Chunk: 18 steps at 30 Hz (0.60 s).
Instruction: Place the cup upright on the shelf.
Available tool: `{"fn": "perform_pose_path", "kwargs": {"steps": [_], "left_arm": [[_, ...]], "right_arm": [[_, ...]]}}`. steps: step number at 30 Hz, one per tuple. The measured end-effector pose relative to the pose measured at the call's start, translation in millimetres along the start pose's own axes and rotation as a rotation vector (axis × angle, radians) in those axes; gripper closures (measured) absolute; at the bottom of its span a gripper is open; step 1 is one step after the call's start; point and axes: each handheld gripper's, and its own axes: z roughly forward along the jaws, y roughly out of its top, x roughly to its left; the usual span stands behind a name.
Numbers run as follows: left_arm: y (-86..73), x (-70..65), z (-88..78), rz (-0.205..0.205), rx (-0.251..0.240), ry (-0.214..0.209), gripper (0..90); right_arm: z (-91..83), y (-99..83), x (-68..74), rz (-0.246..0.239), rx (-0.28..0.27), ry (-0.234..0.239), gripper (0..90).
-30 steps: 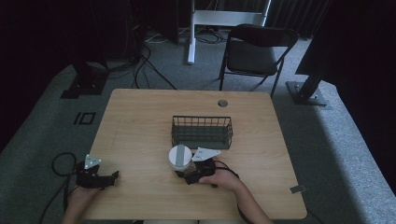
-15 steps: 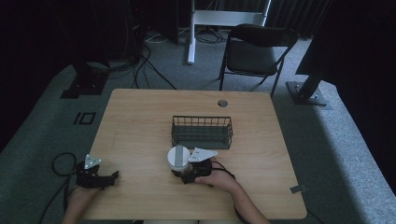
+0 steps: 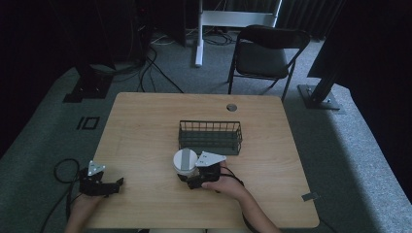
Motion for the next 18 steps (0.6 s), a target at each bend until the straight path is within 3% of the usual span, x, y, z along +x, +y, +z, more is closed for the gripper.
{"fn": "perform_pose_path", "kwargs": {"steps": [7,18], "left_arm": [[0.0,0.0,0.0,0.000,0.000,0.000,0.1],[0.0,0.0,0.0,0.000,0.000,0.000,0.1]], "right_arm": [[-5.3,10.0,1.7,-0.010,-0.006,0.019,18.4],[-16.3,31.9,0.4,-0.014,-0.044,-0.006,18.4]]}}
